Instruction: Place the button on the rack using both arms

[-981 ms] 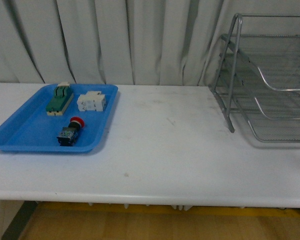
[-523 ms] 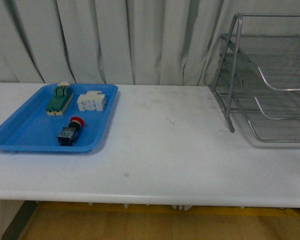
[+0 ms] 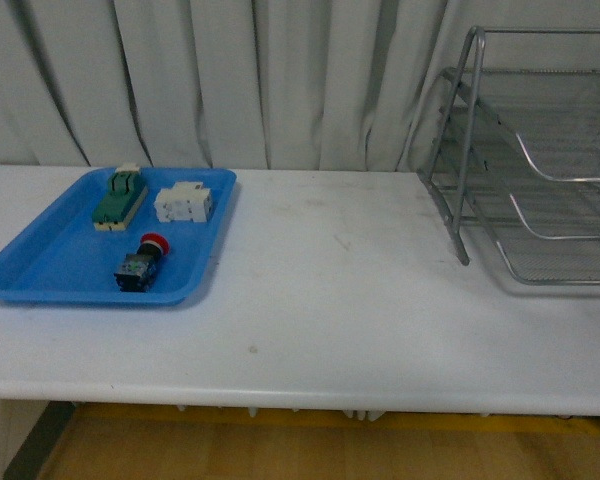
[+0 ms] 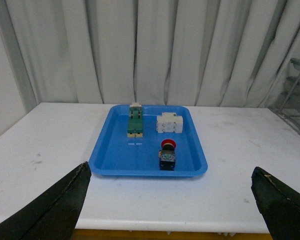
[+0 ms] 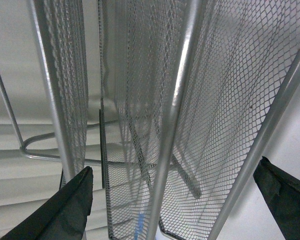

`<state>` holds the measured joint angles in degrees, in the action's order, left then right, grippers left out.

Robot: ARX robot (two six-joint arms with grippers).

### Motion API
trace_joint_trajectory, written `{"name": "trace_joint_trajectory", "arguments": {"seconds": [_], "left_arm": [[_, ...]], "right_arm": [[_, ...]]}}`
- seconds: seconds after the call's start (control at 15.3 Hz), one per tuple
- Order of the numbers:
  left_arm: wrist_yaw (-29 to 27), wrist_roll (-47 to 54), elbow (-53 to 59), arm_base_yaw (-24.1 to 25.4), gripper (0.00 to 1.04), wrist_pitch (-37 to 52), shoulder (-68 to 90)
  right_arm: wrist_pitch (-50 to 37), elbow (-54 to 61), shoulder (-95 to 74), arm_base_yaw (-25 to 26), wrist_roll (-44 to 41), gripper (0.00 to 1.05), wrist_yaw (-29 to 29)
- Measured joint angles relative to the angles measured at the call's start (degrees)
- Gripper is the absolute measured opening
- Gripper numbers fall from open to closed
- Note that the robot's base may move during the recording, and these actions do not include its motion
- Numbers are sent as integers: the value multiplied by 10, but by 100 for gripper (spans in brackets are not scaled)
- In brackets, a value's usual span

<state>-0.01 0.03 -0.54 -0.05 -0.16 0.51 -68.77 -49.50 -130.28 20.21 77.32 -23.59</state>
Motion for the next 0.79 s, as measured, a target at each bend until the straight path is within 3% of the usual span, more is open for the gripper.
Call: {"name": "trace_joint_trajectory", "arguments": {"seconds": [0.59, 0.65, 0.79], "left_arm": [[0, 0, 0, 0, 98, 0, 0], [0, 0, 0, 0, 98, 0, 0], [0, 0, 0, 0, 98, 0, 0]], "right_arm": [[63, -76, -17, -8, -16, 98, 8], [73, -85, -18, -11, -22, 94, 8], [86, -98, -22, -12, -36, 69, 8]]}}
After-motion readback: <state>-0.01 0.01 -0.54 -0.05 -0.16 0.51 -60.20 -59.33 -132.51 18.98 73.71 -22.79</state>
